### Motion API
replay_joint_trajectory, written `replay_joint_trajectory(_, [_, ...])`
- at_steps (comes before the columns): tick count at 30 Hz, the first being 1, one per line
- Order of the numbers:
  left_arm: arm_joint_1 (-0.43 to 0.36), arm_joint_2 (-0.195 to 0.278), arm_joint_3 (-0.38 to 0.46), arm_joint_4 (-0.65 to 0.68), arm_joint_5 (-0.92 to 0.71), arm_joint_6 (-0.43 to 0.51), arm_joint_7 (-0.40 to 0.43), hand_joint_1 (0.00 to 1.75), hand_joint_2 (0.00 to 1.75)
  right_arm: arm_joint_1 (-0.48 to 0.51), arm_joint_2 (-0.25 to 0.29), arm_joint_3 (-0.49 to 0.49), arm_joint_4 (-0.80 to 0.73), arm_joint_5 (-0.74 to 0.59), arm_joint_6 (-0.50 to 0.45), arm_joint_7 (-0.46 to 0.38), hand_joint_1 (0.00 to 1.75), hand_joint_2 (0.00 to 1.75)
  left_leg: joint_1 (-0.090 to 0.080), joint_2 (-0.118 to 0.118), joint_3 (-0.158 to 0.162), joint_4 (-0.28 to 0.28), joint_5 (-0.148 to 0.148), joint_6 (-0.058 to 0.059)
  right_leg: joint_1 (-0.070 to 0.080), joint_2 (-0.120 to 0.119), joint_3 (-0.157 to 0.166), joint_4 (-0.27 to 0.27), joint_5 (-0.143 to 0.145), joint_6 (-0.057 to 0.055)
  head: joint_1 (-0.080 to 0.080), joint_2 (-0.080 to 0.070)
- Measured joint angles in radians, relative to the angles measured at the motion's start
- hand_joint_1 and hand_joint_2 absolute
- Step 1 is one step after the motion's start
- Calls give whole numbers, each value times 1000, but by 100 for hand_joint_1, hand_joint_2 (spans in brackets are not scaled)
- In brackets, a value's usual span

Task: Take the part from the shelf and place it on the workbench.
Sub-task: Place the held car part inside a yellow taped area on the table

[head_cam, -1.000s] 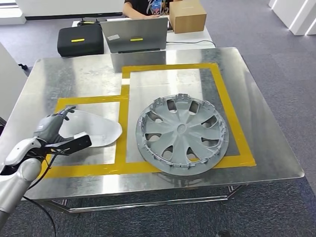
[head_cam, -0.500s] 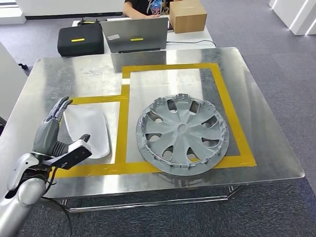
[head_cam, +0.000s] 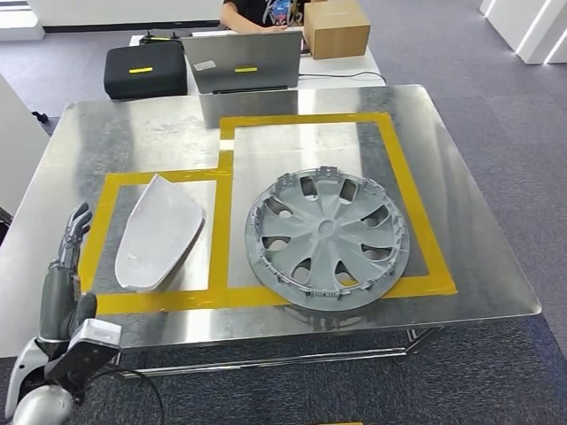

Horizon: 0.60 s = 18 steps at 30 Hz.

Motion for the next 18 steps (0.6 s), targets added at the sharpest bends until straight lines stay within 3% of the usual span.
replay_joint_trajectory(2, [63, -13, 2, -28, 66, 0, -53, 0, 0, 0, -7, 6, -20, -19, -18, -9, 0, 0, 7, -1, -11, 18, -4, -18, -8, -1, 77, -128, 47, 17, 4, 0])
replay_joint_trajectory(3, [90, -18, 2, -41, 93, -1, -78, 0, 0, -2, -11, 9, -29, -28, -25, -13, 0, 0, 7, -3, -16, 28, -5, -28, -10, 1, 98, -164, 58, 15, 7, 0])
replay_joint_trajectory(4, [115, -22, 3, -51, 115, -2, -100, 0, 0, -5, -13, 15, -37, -36, -31, -17, 0, 0, 4, -4, -21, 37, -6, -35, -10, 4, 105, -178, 54, 7, 9, 0])
replay_joint_trajectory(7, [172, -30, 5, -72, 157, 4, -148, 0, 0, -12, -19, 34, -57, -51, -42, -24, 0, 0, 4, -8, -29, 51, -9, -48, -9, 9, 84, -165, 47, -35, 7, 0])
replay_joint_trajectory(8, [185, -32, 5, -75, 164, 7, -157, 0, 0, -15, -20, 40, -60, -53, -43, -24, 0, 0, 5, -11, -33, 64, -27, -51, -8, 9, 79, -163, 50, -44, 5, 0])
replay_joint_trajectory(10, [206, -34, 10, -80, 171, 13, -173, 0, 0, -21, -22, 53, -64, -55, -44, -24, 0, 0, 6, -19, -58, 145, -108, -53, -2, 7, 67, -162, 64, -61, 1, 0])
replay_joint_trajectory(12, [216, -36, 16, -84, 180, 15, -182, 0, 0, -29, -22, 66, -65, -55, -43, -24, 0, 0, 1, -23, -89, 273, -196, -47, 8, 7, 51, -161, 81, -71, 0, 0])
replay_joint_trajectory(13, [218, -37, 19, -84, 184, 16, -184, 0, 0, -32, -22, 71, -65, -55, -43, -24, 0, 0, -2, -24, -93, 317, -217, -42, 15, 6, 40, -160, 89, -74, 0, 0])
replay_joint_trajectory(14, [220, -37, 20, -84, 186, 16, -186, 0, 0, -34, -22, 76, -65, -55, -43, -24, 0, 0, -7, -24, -81, 324, -215, -33, 21, 7, 31, -160, 96, -76, 0, 0])
replay_joint_trajectory(15, [222, -38, 20, -85, 188, 16, -186, 0, 0, -36, -22, 79, -65, -55, -43, -24, 0, 0, -13, -25, -51, 293, -196, -22, 28, 7, 22, -160, 103, -78, 0, 0])
replay_joint_trajectory(18, [223, -40, 22, -92, 190, 16, -188, 0, 0, -42, -22, 87, -66, -55, -42, -24, 0, 0, -37, -34, 78, 89, -133, 28, 40, 10, 4, -161, 125, -81, 2, 0])
